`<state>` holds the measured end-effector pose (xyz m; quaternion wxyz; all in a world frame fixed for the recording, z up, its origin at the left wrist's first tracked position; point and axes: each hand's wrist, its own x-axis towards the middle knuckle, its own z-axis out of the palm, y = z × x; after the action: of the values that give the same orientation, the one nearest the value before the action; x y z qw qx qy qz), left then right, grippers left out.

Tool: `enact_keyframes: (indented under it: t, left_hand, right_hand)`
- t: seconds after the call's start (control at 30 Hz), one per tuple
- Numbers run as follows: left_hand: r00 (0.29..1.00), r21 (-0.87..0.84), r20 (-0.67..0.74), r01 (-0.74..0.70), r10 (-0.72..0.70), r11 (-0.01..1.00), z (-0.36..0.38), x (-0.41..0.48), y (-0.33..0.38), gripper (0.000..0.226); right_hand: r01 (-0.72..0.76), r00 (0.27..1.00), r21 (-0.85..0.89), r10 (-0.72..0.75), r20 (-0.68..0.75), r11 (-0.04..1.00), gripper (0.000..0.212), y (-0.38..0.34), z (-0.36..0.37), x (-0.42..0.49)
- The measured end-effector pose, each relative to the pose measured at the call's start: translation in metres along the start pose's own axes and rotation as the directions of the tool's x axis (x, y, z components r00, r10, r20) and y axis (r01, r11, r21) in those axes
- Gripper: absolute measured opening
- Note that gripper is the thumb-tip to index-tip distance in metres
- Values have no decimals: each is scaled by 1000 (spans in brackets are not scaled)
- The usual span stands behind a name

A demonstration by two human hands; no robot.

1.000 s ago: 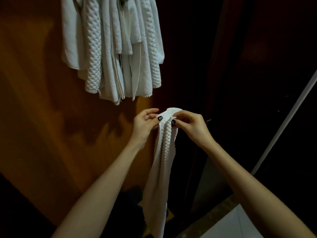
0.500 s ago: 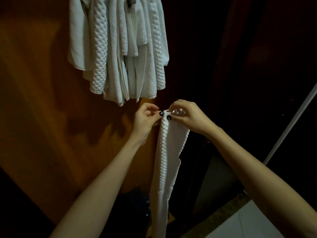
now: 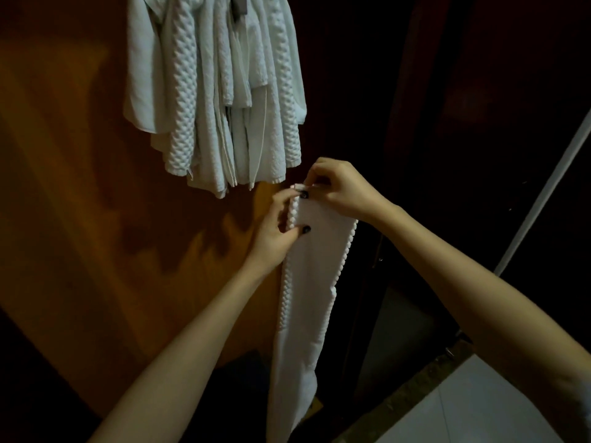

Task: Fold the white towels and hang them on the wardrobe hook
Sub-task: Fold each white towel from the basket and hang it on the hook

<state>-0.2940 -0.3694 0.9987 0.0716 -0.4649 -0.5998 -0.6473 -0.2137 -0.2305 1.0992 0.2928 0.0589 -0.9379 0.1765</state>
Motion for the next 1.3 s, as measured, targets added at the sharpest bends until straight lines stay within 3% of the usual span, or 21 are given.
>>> enact_keyframes:
  t: [0.07, 0.13, 0.17, 0.27, 0.37, 0.47, 0.53, 0.63, 0.73, 0.87, 1.03, 1.13, 1.3]
  left_hand:
    - [994, 37, -96, 46, -43, 998, 1, 9, 6, 51]
    - [987, 89, -155, 61, -47, 994, -3, 19, 11, 47]
    - [986, 62, -162, 58, -48, 996, -6, 23, 14, 43]
    - [984, -31, -173, 33, -38, 999, -16, 34, 28, 38]
    - [982, -69, -184, 28, -40, 997, -23, 46, 35, 36]
    - [979, -112, -201, 22, -44, 994, -29, 53, 40, 33]
    - [976, -125, -214, 12, -39, 992, -32, 55, 42, 32]
    - [975, -107, -219, 8, -31, 994, -44, 54, 41, 32]
    - [973, -104, -224, 26, -49, 994, -57, 53, 40, 31]
    - [978, -174, -172, 86, -116, 981, -70, 48, 38, 25]
    - [1000, 49, -3, 5, -5, 999, -80, 22, 18, 66]
    - [997, 22, 82, 7, -9, 1000, -76, 2, 5, 70]
    - [987, -168, 49, 160, -154, 973, -62, -16, 3, 79]
  right_hand:
    - [40, 965, 30, -31, -261, 999, 5, -1, -4, -3]
    - [2, 851, 165, 85, -518, 986, 15, -1, 0, -18]
    - [-28, 824, 237, 157, -544, 971, 20, 0, 6, -30]
    - [-108, 892, 476, 296, -342, 873, 44, -2, 25, -64]
    - [-65, 904, 609, 305, -300, 791, 56, -5, 25, -71]
    - [-24, 968, 566, 160, -192, 824, 46, -9, 25, -64]
    - [-116, 970, 591, 219, -107, 798, 37, -11, 29, -60]
    - [-163, 964, 657, 261, -54, 736, 42, -11, 35, -57]
    - [-137, 980, 556, 192, -41, 820, 51, -16, 42, -52]
    - [-122, 972, 499, 205, -115, 858, 47, -25, 45, -38]
    - [-141, 966, 484, 228, -125, 864, 49, -40, 38, -24]
    - [-187, 945, 547, 301, -127, 816, 52, -40, 26, -23]
    - [-239, 917, 565, 374, -135, 790, 59, -40, 13, -33]
